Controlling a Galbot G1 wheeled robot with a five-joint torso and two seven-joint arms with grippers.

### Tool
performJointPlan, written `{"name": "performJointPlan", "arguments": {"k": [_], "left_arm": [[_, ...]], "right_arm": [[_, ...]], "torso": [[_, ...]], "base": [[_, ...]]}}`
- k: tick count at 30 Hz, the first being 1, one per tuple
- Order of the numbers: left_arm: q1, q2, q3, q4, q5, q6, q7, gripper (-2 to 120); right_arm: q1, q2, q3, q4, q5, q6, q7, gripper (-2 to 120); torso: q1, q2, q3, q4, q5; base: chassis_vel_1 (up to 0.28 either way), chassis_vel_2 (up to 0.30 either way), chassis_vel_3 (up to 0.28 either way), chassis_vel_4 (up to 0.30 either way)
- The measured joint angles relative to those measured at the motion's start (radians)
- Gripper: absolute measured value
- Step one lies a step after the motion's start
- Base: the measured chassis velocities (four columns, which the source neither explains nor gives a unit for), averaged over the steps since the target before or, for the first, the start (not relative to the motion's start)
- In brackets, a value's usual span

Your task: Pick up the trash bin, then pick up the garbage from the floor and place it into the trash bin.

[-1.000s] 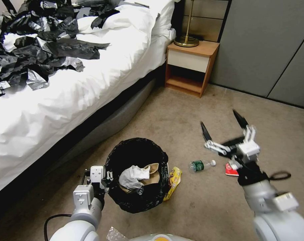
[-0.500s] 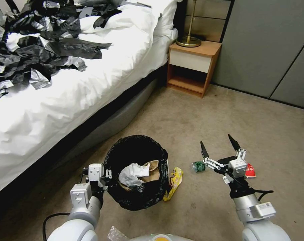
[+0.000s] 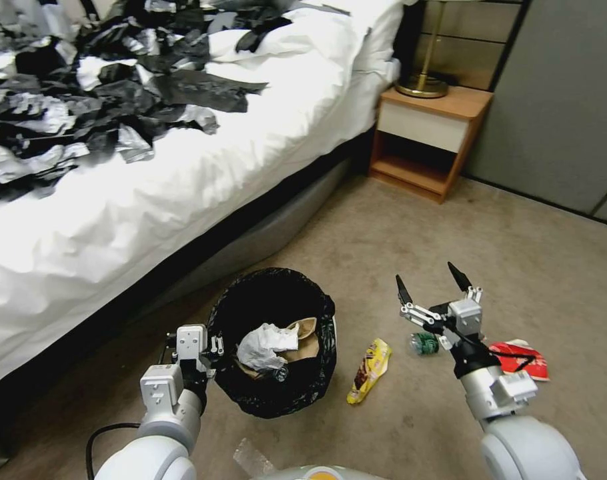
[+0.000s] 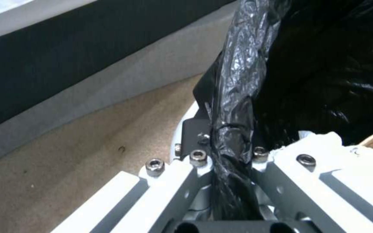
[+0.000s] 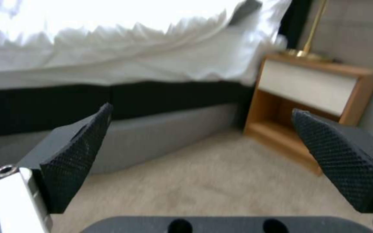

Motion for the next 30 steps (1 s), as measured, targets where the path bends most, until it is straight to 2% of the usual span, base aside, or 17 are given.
{"name": "performJointPlan", "arguments": {"k": [4, 5, 8, 9, 13, 14, 21, 30], "left_arm": [[0.001, -0.001, 0.000, 0.000, 0.001, -0.001, 0.000, 0], [0.001, -0.001, 0.000, 0.000, 0.001, -0.001, 0.000, 0], [0.002, -0.002, 0.000, 0.000, 0.002, -0.001, 0.000, 0], [0.002, -0.002, 0.000, 0.000, 0.002, -0.001, 0.000, 0], [0.004, -0.007, -0.001, 0.000, 0.006, -0.003, 0.000, 0], [0.004, -0.007, -0.001, 0.000, 0.006, -0.003, 0.000, 0], [-0.002, -0.012, -0.002, 0.009, 0.009, -0.004, 0.001, 0], [-0.012, -0.012, -0.002, 0.019, 0.008, -0.005, 0.001, 0]], "right_arm": [[0.058, -0.048, -0.047, -0.014, 0.057, -0.136, 0.015, 100], [0.058, -0.048, -0.047, -0.014, 0.057, -0.136, 0.015, 100], [0.115, -0.101, -0.102, -0.054, 0.120, -0.260, 0.028, 100], [0.115, -0.101, -0.102, -0.054, 0.120, -0.260, 0.028, 100], [0.192, -0.142, -0.190, -0.181, 0.173, -0.360, 0.046, 100], [0.192, -0.142, -0.190, -0.181, 0.173, -0.360, 0.046, 100], [0.264, -0.112, -0.276, -0.389, 0.190, -0.395, 0.034, 100], [0.278, -0.061, -0.314, -0.570, 0.192, -0.390, 0.011, 100]], "torso": [[0.000, 0.000, 0.000, -0.0003, -0.0001], [0.000, 0.000, 0.000, -0.0003, -0.0001], [0.000, 0.000, 0.000, 0.0000, -0.0002], [0.000, 0.000, 0.000, 0.0000, -0.0002], [0.000, 0.000, 0.000, -0.0001, -0.0001], [0.000, 0.000, 0.000, -0.0001, -0.0001], [0.000, 0.000, 0.000, 0.0000, 0.0000], [0.000, 0.000, 0.000, -0.0002, -0.0001]], "base": [[0.000, 0.000, 0.000, 0.000], [0.000, 0.000, 0.000, 0.000], [0.000, 0.000, 0.000, 0.000], [0.000, 0.000, 0.000, 0.000], [0.000, 0.000, 0.000, 0.000], [0.000, 0.000, 0.000, 0.000], [0.000, 0.000, 0.000, 0.000], [0.000, 0.000, 0.000, 0.000]]}}
